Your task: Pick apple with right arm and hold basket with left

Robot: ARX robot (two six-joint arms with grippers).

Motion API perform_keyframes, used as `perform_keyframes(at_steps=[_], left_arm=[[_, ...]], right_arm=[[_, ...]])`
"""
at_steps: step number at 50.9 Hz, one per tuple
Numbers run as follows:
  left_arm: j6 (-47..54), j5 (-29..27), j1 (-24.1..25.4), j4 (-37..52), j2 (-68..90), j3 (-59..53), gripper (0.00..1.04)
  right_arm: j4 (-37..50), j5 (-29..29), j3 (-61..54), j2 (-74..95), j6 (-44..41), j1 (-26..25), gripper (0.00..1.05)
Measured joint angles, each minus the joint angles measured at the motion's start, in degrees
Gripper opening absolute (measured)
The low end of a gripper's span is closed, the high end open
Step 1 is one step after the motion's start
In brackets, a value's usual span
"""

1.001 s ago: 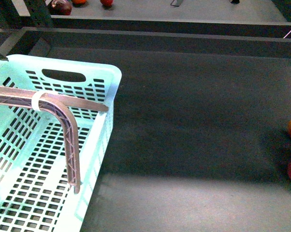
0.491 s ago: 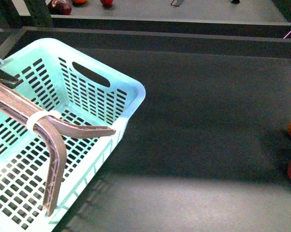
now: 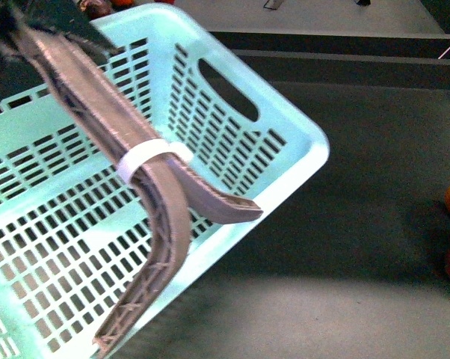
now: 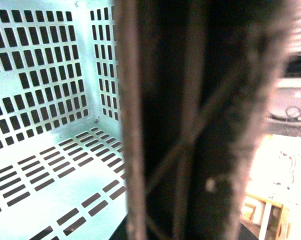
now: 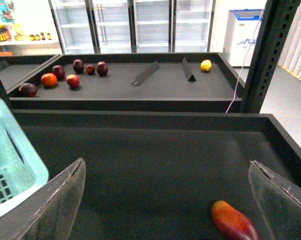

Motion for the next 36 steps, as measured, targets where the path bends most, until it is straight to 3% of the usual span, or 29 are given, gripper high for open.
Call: perform_keyframes(at_steps=[15,36], left_arm=[[1.68,1.86,-9.99,-0.07,-0.02,4.50,0.06],[3.28,1.42,-10.78,-1.09,-1.27,5.49,0.06]], right_arm=[[0.00,0.00,0.00,0.00,0.00,0.00,0.96],[0.00,0.02,0.00,0.00,0.00,0.00,0.96]])
